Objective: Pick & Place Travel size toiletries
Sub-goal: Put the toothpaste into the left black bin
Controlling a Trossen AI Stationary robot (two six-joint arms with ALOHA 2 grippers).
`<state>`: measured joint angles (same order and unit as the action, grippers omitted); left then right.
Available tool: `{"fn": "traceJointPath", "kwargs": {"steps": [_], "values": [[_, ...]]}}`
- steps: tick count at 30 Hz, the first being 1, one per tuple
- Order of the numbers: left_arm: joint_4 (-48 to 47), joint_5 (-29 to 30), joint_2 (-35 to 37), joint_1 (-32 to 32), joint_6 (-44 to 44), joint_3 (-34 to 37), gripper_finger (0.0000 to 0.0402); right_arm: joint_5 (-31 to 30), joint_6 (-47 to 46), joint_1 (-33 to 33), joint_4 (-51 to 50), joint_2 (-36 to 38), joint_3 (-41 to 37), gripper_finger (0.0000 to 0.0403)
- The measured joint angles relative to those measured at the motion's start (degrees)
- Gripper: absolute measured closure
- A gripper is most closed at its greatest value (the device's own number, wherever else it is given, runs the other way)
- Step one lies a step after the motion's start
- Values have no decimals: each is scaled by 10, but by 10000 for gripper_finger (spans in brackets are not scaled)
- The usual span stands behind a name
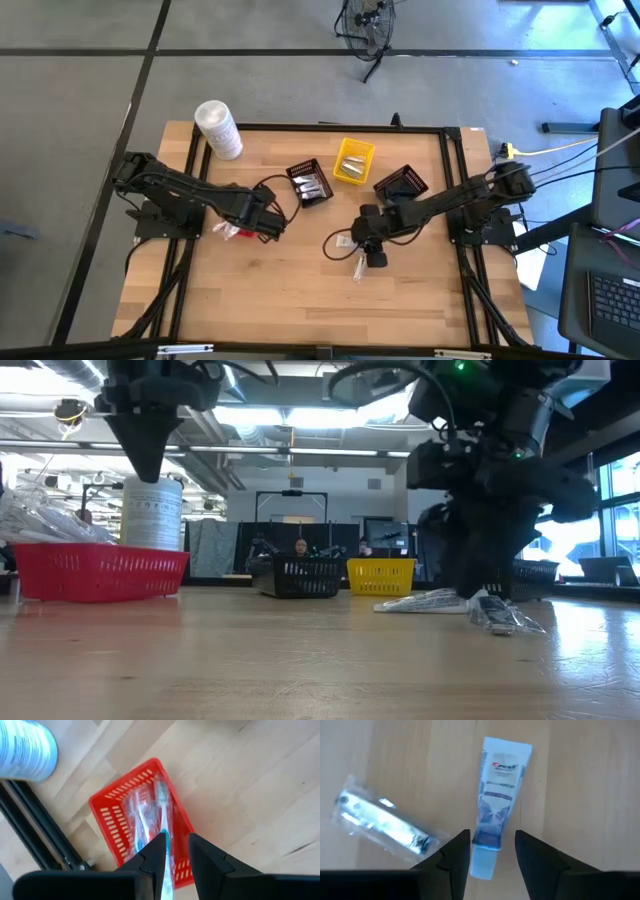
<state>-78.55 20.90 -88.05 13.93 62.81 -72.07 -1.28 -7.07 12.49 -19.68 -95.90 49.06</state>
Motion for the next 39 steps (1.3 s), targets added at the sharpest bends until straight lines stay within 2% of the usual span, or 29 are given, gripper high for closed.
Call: {"fn": "traceJointPath", "kwargs": {"steps": [8,18,22,25,30,34,39], "values": [[8,25,0,0,-6,0,324,-21,-14,0,11,-32,1,236],[8,87,0,0,-6,0,325,-19,5,0,48,-37,-1,321],[8,100,0,0,-6,0,323,-73,11,-6,115,-39,1,335],[8,120,0,-1,-6,0,323,-156,14,-16,124,-40,35,325],[8,132,0,-2,-6,0,325,-203,144,-42,98,-39,128,312],[8,132,0,-2,-6,0,323,-172,195,-83,100,-38,179,324],[8,147,0,3,-5,0,323,-99,219,-139,112,-44,184,330]]}}
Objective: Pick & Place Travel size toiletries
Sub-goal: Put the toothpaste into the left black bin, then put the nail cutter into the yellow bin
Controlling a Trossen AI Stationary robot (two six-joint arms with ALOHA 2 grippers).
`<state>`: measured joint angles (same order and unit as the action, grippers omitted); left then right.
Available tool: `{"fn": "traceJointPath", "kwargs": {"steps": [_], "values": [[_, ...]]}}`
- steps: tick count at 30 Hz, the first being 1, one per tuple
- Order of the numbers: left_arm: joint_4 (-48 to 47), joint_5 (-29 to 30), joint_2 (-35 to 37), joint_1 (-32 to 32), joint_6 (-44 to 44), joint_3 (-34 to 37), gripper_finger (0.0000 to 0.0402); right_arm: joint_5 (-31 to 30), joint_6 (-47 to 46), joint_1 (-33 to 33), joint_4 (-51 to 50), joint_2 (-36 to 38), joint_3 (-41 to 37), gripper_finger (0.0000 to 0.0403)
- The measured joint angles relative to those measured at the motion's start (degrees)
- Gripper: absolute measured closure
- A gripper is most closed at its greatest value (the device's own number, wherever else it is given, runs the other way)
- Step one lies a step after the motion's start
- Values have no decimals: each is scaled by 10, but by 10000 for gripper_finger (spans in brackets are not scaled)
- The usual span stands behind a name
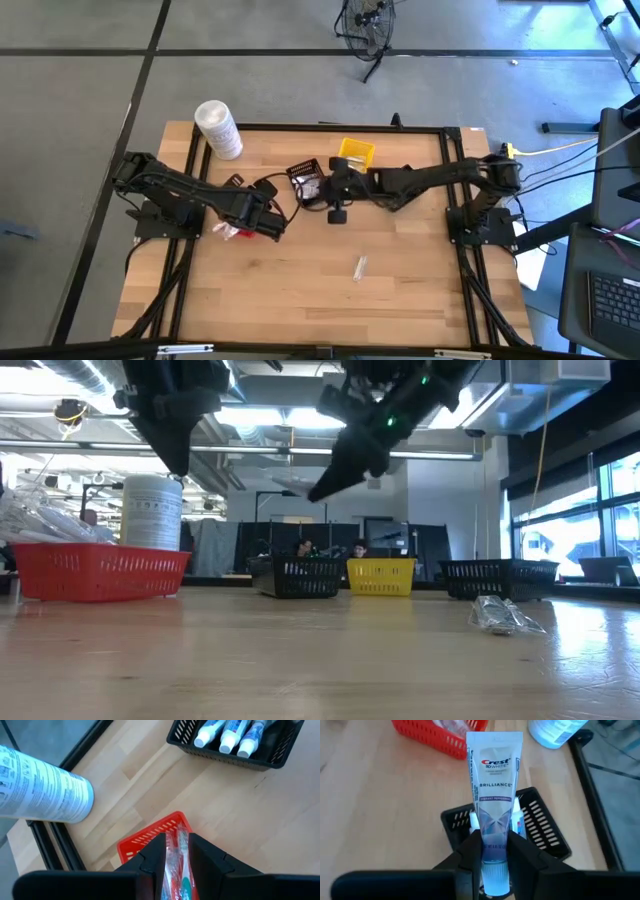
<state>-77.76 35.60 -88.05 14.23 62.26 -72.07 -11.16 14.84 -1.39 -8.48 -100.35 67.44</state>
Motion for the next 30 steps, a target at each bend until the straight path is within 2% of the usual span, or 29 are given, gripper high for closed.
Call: {"fn": "traceJointPath", "kwargs": {"steps": [5,9,13,23,27,30], "values": [[0,12,0,1,1,0,323,48,24,-40,69,-46,-12,321],[0,25,0,0,1,0,324,48,49,-64,121,-80,-11,321],[0,25,0,0,1,0,325,48,49,-87,128,-101,-11,312],[0,25,0,0,0,0,325,90,57,-122,168,-129,-11,219],[0,24,0,0,0,0,323,63,56,-122,160,-120,-11,191],[0,24,0,0,0,0,323,58,65,-109,111,-92,-11,181]]}}
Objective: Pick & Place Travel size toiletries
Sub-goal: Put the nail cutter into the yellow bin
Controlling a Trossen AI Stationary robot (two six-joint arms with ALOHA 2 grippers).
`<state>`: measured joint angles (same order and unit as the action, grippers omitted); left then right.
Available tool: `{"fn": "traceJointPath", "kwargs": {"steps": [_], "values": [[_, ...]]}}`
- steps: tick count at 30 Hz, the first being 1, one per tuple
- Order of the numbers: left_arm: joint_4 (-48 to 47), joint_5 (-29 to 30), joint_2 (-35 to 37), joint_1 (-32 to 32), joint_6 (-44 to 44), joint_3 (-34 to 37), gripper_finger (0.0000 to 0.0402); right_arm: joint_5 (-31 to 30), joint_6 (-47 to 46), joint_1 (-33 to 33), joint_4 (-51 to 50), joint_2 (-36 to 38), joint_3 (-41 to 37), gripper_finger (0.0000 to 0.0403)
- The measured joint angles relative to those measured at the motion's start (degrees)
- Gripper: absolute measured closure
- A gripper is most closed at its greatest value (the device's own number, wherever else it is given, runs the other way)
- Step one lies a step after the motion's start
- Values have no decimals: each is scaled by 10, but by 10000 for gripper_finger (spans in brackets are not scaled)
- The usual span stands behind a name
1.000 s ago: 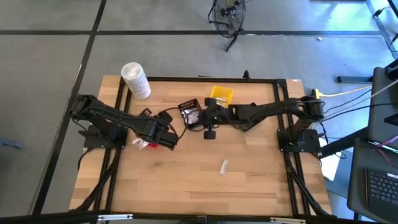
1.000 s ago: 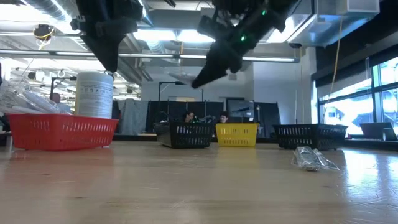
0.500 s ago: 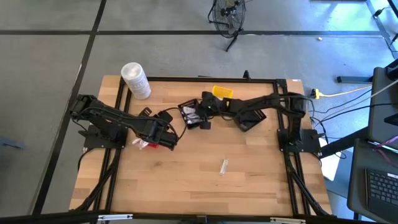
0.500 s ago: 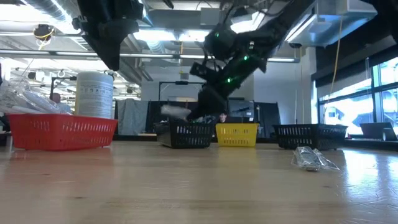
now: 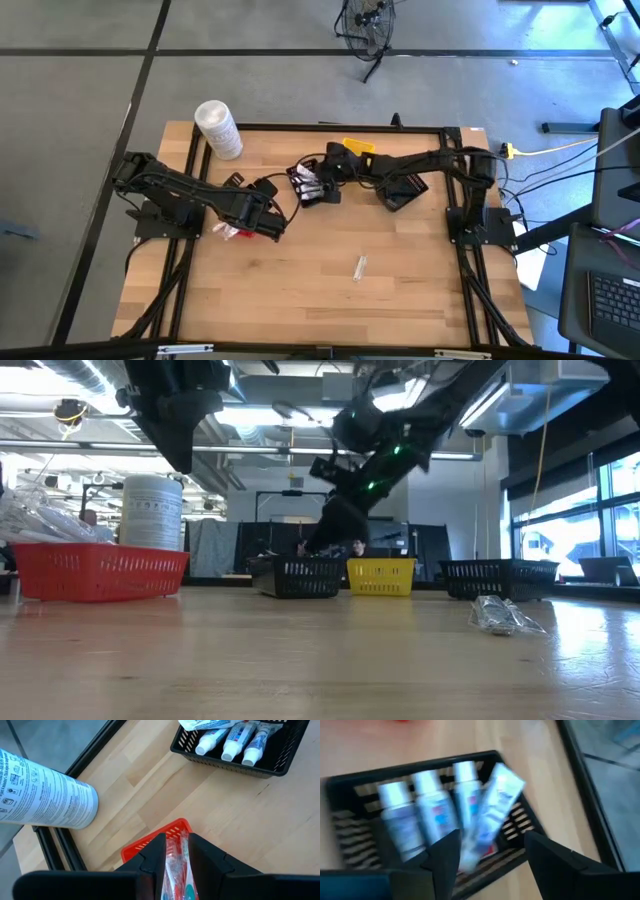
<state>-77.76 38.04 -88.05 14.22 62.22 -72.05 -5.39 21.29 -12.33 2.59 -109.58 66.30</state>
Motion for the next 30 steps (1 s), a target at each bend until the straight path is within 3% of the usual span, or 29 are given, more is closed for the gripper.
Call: {"fn": "traceJointPath", "kwargs": {"steps": [8,15,23,30], "values": [[0,14,0,0,1,0,324,3,-39,82,-198,77,0,191],[1,15,0,0,2,0,326,6,-88,174,-313,95,0,211],[3,14,0,0,2,0,327,83,-91,277,-347,88,0,200],[3,9,0,0,1,0,327,112,-91,333,-357,76,-8,175]]}}
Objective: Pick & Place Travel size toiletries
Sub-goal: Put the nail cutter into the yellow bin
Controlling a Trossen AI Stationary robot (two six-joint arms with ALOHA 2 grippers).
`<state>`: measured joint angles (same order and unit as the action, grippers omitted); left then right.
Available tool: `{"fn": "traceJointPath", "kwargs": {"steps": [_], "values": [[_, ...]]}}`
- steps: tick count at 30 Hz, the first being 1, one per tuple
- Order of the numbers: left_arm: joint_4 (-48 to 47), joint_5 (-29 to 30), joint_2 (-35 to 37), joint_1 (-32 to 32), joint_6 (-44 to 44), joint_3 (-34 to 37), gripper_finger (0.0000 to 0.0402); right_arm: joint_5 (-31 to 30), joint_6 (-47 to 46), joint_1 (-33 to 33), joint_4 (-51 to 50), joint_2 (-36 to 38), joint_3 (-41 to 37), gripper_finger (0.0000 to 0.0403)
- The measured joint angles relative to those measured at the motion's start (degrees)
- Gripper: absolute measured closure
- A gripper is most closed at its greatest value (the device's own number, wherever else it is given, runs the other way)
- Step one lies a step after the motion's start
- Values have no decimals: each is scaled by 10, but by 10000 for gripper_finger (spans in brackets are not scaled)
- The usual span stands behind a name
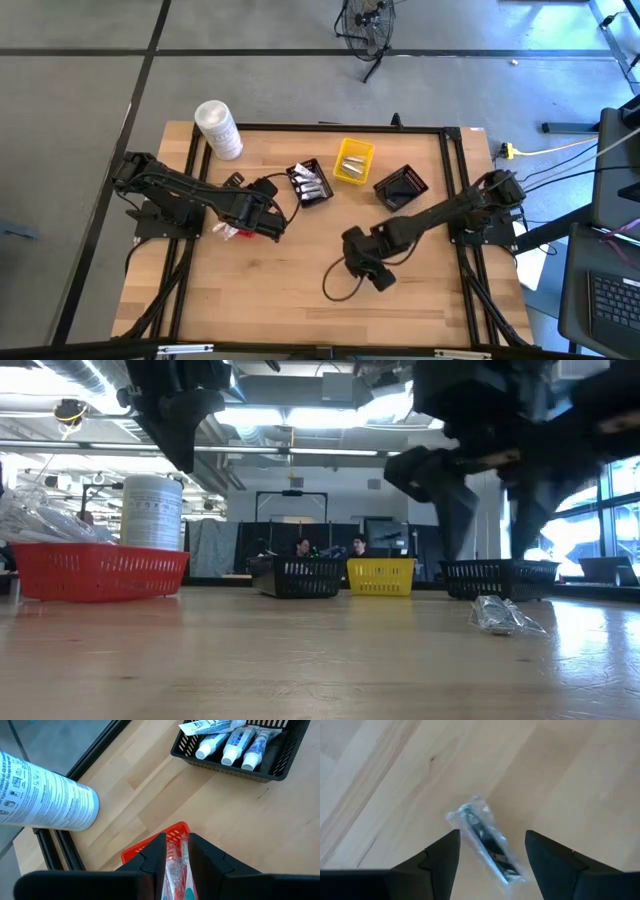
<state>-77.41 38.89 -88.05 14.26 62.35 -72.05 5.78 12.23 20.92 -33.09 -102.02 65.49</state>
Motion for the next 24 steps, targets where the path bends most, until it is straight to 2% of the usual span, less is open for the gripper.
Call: {"fn": "traceJointPath", "kwargs": {"steps": [6,15,19,24], "values": [[1,0,0,0,-1,0,327,-7,2,7,11,-28,-8,180],[17,0,0,0,-1,0,327,-6,35,-12,15,-77,-5,230],[39,0,0,0,-2,0,327,-20,58,-12,16,-82,-5,263],[45,0,0,0,-29,0,327,-31,64,-15,27,-74,-6,335]]}}
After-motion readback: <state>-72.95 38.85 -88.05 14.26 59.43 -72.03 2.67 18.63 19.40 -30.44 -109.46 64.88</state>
